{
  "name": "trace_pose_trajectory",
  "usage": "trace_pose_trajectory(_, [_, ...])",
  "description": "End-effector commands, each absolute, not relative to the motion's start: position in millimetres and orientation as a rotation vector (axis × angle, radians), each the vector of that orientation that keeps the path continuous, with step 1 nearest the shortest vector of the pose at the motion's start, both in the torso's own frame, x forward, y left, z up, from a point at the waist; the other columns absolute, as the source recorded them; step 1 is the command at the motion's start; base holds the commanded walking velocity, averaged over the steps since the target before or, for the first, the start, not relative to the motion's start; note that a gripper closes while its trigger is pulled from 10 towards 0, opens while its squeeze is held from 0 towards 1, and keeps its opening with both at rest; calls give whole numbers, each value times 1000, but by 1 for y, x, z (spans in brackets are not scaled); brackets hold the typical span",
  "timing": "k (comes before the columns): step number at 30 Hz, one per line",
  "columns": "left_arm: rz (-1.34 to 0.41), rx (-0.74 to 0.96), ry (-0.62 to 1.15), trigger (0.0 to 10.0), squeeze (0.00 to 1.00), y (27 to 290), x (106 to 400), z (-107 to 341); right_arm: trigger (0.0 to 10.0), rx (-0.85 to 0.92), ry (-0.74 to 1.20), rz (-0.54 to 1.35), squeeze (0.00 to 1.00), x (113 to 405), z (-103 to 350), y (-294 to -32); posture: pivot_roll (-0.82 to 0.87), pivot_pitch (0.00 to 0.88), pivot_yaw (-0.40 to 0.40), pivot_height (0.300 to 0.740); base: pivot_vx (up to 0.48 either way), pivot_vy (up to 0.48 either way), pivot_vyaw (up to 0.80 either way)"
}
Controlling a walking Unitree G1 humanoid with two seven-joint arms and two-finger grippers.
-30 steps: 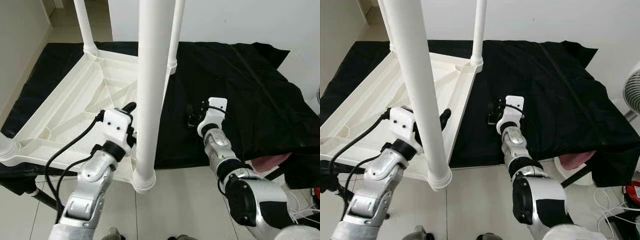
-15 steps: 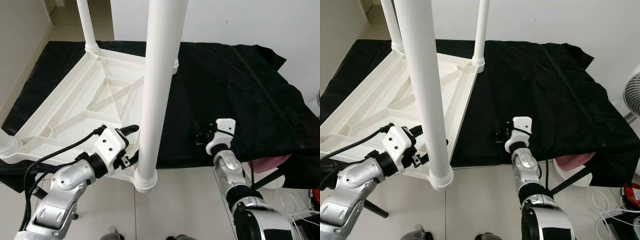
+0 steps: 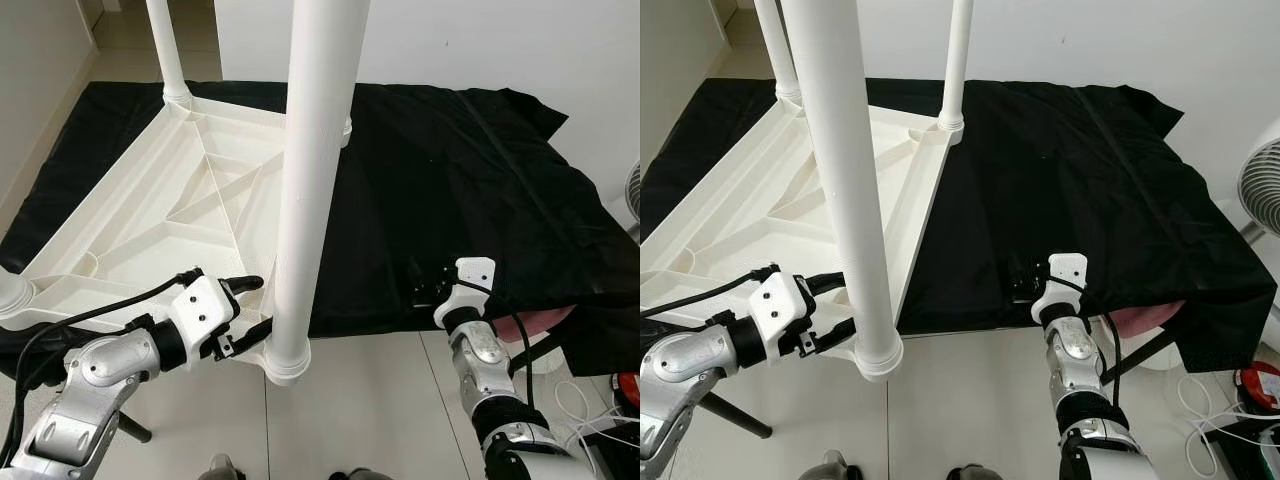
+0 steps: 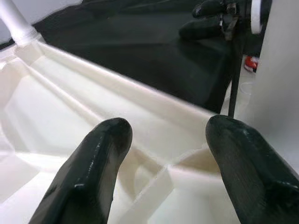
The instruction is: Building children table
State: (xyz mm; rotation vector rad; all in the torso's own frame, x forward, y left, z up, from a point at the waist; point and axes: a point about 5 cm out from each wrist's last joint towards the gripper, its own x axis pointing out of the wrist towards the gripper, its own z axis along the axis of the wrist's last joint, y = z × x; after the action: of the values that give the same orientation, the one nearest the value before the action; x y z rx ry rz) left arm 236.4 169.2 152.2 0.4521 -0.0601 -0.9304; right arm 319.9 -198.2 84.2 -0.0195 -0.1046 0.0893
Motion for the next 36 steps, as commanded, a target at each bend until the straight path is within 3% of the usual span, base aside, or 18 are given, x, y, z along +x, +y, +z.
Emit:
trace_pose_trajectory(1, [-906, 451, -18, 10000, 0, 182, 236, 147, 10000, -16, -81, 77, 0, 316, 80, -204, 61, 83, -70, 740, 0, 0, 0])
trace_pose_trajectory(13, [-872, 462, 59, 10000, 0, 211, 226, 143, 10000, -24, -75, 93, 0, 312, 80, -203, 83, 80, -70, 740, 0, 0, 0])
trace_pose_trajectory(24, [-1002, 379, 118, 10000, 0, 211, 207, 153, 10000, -34, -57, 100, 0, 313, 79, -204, 104, 66, -72, 740, 0, 0, 0])
trace_pose_trajectory(36, [-1052, 442, 166, 10000, 0, 203, 196, 139, 10000, -37, -52, 106, 0, 314, 80, -203, 107, 71, -77, 740, 0, 0, 0])
